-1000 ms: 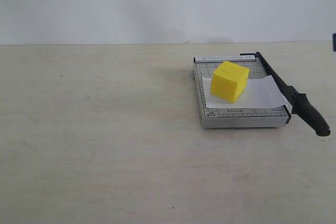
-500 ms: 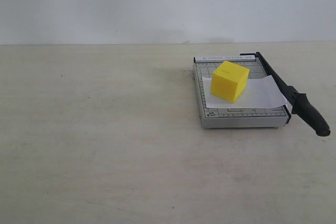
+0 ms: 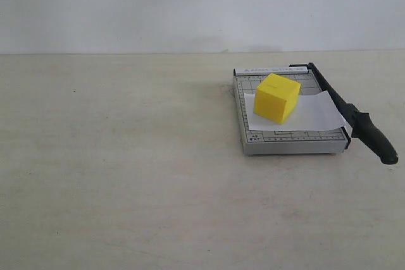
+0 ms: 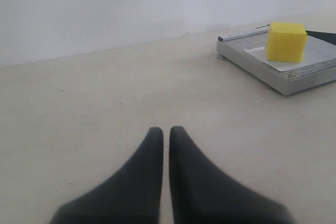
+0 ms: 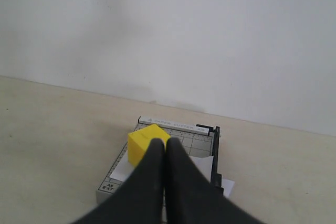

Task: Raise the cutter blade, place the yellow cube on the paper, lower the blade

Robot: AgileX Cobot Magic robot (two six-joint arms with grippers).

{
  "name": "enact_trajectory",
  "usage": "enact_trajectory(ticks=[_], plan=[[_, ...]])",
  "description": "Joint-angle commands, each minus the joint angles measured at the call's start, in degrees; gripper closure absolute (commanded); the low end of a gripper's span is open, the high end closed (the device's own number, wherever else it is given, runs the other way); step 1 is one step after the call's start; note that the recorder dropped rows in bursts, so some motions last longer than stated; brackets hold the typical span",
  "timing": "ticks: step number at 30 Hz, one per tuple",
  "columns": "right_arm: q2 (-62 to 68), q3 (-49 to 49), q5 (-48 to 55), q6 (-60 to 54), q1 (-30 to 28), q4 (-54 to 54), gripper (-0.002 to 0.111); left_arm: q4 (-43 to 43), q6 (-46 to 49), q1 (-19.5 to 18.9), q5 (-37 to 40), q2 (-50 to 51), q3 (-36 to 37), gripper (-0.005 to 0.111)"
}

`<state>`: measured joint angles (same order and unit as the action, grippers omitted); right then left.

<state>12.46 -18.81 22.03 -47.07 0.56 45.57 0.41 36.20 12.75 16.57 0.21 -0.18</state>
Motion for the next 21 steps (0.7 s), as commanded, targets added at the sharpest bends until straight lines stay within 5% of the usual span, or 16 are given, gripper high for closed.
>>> enact_trajectory(ticks=[1, 15, 21], plan=[[-0.35, 0.09, -0.39, 0.20, -0.03, 0.36, 0.109, 0.26, 0.27, -0.17, -0.31, -0.21, 0.18, 0.102], [-0.78, 3.39, -0.13, 0.83, -0.03, -2.42, 0.109, 0.26, 0.27, -0.17, -0.31, -0.21, 0.18, 0.102], [-7.74, 10.75, 0.55, 19.95, -0.03, -14.47, 0.109, 0.26, 0.27, -0.17, -0.31, -0.21, 0.18, 0.102]])
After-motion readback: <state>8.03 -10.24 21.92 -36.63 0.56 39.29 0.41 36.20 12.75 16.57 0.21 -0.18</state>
